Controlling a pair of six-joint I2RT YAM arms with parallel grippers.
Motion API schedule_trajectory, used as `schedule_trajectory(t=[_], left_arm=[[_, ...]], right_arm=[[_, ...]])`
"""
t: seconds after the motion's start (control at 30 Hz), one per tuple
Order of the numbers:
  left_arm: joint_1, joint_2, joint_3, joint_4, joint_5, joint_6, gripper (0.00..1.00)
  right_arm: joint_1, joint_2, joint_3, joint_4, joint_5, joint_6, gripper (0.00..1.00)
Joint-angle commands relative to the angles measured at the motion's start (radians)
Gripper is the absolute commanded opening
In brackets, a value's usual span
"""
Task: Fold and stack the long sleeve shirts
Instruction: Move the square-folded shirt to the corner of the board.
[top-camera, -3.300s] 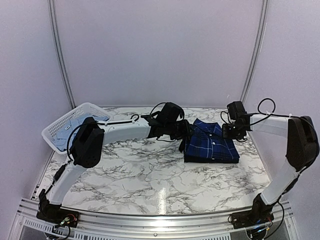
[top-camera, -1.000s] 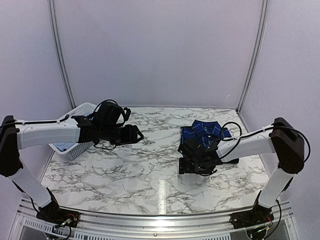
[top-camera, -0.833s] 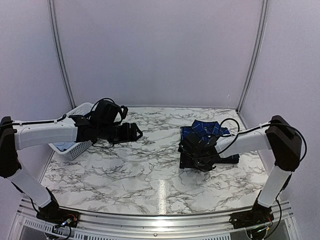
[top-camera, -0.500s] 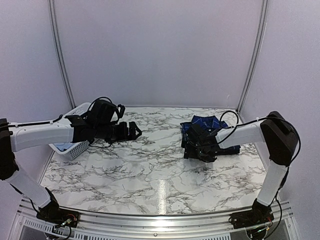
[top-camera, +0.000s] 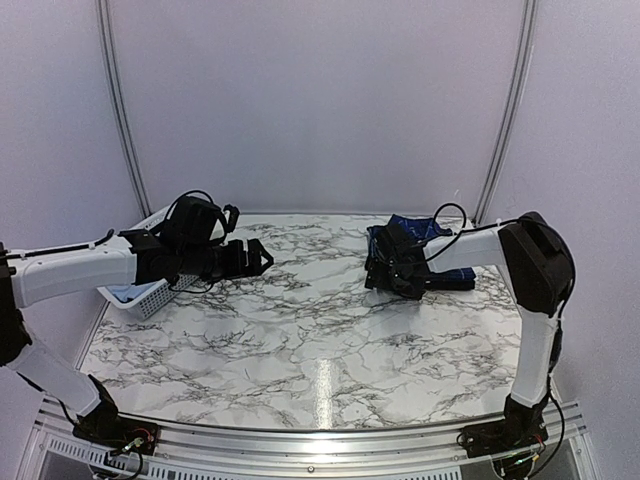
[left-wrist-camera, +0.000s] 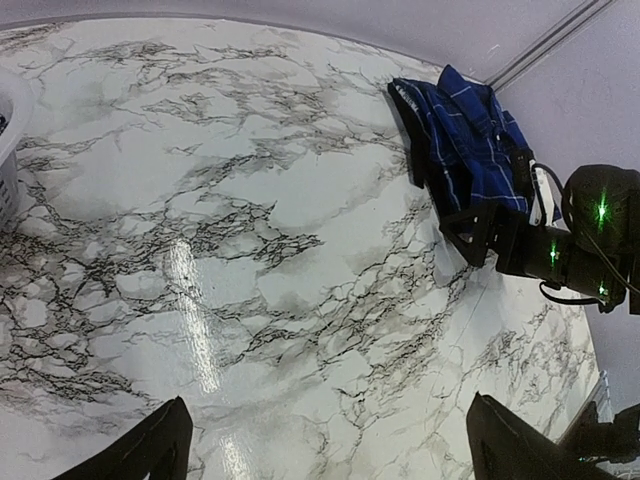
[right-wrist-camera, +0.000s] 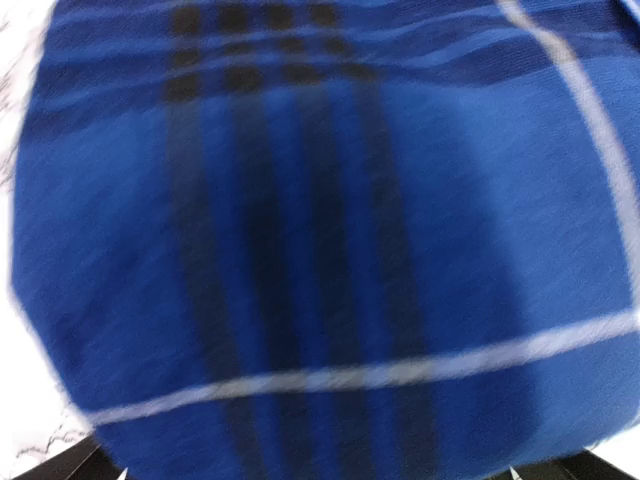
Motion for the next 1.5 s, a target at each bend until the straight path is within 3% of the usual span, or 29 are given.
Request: schedule_trajectory(t=[0.0, 0.2, 0.57, 0.93, 1.13, 1.47], left_arm=[[0.010, -0.058, -0.015, -0.023, 0.001, 0.032, 0.99], [0.013, -0.085, -0.012, -0.034, 0.014, 0.031, 0.99], [0.013, -0.110, -0.027, -0.037, 0.002, 0.006, 0.99], [0.013, -0.127, -0.045, -0.040, 0.001, -0.020, 0.99], [0.013, -0.118, -0.048, -0.041, 0.003, -0.032, 0.99], [0.013, -0.093, -0.045, -0.040, 0.004, -0.047, 0.99]], right_arm=[[0.084, 0.009, 0.038, -0.029, -0.048, -0.002, 0.99], [0.156, 0.041, 0.151, -0.023, -0.116, -0.048, 0.99], [0.010, 0.329, 0.533, -0.041, -0.285, -0.176, 0.98], [-0.161, 0.333, 0.501, -0.034, -0.300, -0.208, 0.99], [-0.244, 0.351, 0.511, -0.017, -0.384, -0.276, 0.99], [-0.290, 0.333, 0.504, -0.058, -0.367, -0.364, 0.99]])
